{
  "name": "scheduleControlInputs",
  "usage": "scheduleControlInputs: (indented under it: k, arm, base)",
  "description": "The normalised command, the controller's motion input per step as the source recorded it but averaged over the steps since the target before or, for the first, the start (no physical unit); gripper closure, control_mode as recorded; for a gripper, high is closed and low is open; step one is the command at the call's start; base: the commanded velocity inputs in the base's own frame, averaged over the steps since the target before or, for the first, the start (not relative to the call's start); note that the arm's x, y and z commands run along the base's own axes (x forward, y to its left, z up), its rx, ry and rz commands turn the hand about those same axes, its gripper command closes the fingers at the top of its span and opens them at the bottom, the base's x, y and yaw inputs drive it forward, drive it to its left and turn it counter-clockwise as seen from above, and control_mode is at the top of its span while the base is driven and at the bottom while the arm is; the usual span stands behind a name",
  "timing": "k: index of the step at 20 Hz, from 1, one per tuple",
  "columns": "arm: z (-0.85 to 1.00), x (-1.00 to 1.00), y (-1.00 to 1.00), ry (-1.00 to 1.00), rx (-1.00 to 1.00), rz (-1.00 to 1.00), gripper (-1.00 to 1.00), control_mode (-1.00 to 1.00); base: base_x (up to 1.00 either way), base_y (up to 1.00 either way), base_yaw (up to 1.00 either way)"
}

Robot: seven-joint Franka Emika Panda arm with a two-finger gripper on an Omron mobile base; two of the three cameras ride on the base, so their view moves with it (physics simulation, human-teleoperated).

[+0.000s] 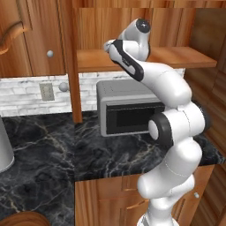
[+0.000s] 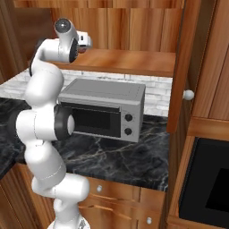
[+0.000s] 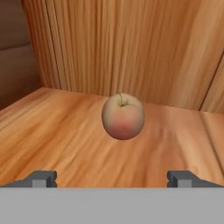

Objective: Pick the peachs from the cabinet and place them in one bowl. Pick the mango from the sink and place it in the other bowl.

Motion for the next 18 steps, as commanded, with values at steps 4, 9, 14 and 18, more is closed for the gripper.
scheduleControlInputs:
  k: [4,9,14,18]
  arm:
    - [-0.02,0.28,0.0,0.0,-0.03,0.0,-1.0,-1.0]
    - [-0.02,0.28,0.01,0.0,-0.02,0.0,-1.0,-1.0]
    - [-0.03,0.28,0.01,0.0,0.0,0.0,-1.0,-1.0]
    - [-0.03,0.29,0.03,0.0,0.0,0.0,-1.0,-1.0]
  base:
    - [0.0,0.0,0.0]
    - [0.0,0.0,0.0]
    - [0.0,0.0,0.0]
    - [0.0,0.0,0.0]
